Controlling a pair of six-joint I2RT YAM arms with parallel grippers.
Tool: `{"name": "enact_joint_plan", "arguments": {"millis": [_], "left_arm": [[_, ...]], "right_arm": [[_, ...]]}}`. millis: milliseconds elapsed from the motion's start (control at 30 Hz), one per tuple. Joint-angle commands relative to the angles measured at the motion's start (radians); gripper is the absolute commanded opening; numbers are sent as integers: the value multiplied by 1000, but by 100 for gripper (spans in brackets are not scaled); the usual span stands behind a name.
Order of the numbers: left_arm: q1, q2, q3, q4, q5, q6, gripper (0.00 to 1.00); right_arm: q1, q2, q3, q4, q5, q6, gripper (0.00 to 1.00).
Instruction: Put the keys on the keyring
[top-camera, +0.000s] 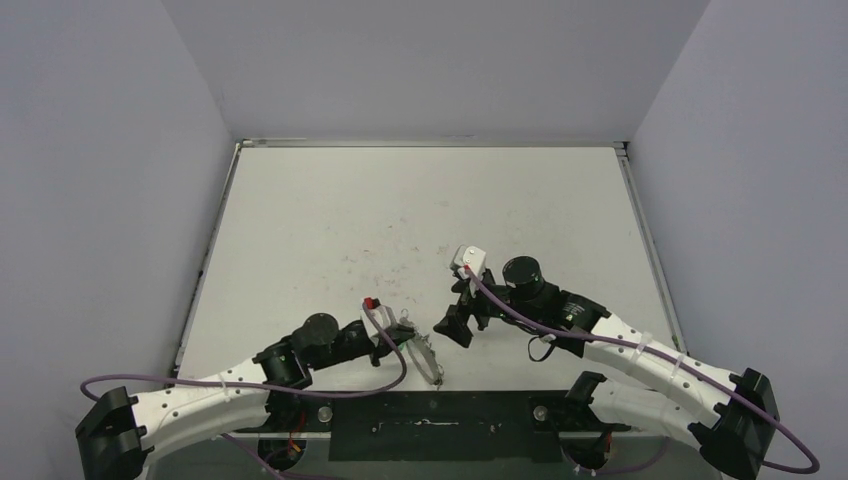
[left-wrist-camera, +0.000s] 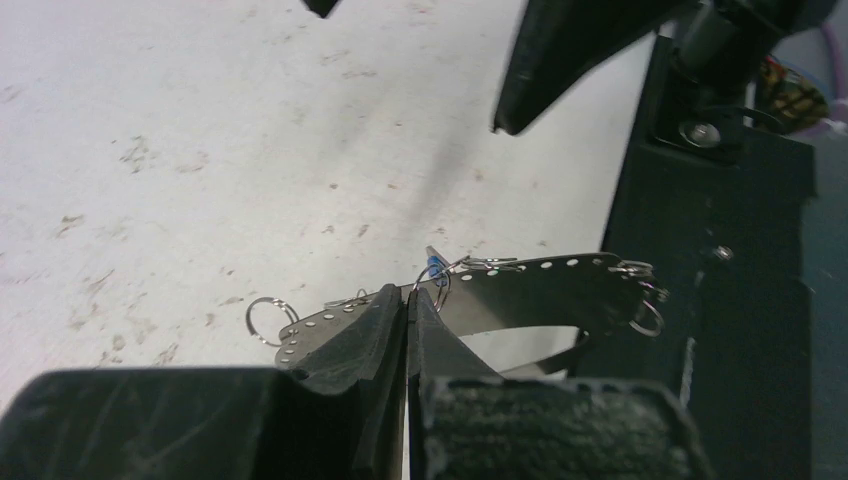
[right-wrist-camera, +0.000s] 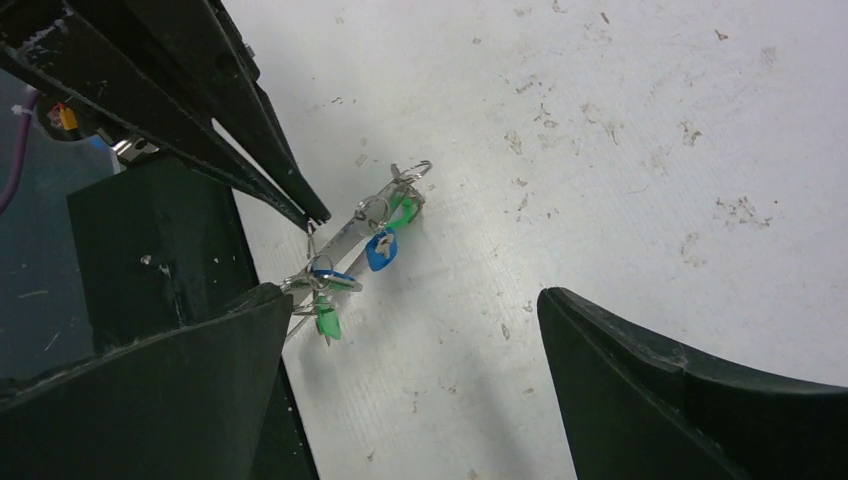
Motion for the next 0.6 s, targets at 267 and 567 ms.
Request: {"name": "enact_joint_plan", "arguments": {"millis": [267,567], "left_arm": [[58,162,112,11,-408,-248,0],[283,313,245,-72,-293,-319,0]], "right_arm": [[-53,-66,-75,131,163,127,100],[-180,-108,-155,145,213,185,100]]}}
